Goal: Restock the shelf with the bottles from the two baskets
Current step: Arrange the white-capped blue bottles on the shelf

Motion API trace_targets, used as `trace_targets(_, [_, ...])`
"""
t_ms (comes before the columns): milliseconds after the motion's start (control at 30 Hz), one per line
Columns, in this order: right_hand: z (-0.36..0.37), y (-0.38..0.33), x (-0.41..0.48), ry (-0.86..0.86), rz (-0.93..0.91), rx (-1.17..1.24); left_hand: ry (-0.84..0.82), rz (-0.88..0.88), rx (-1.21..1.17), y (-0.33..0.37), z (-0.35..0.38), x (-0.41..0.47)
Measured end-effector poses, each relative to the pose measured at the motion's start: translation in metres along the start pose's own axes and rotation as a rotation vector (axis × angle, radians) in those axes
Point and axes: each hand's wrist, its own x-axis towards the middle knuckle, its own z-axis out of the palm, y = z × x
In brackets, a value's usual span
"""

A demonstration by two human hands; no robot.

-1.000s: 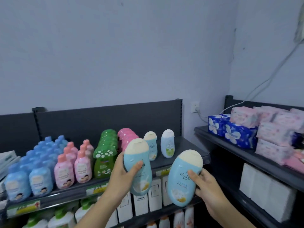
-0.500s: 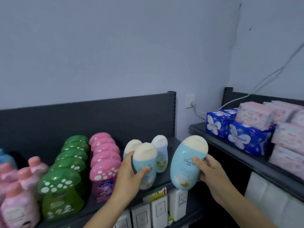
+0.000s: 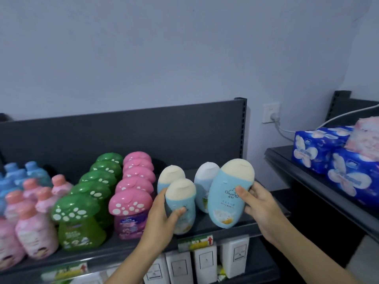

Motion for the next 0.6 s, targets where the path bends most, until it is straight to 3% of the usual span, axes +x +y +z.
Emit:
trace_targets(333, [-0.01,0.006,0.014,-0.159,0.027,0.028,0.124,0.001,0.282,0.014,0.002,-0.006])
trace_targets(600, [-0.014,0.006,0.016,-0.229,0.008,0.004,0.14,0.093,0.378,0.014,0.01,-0.006])
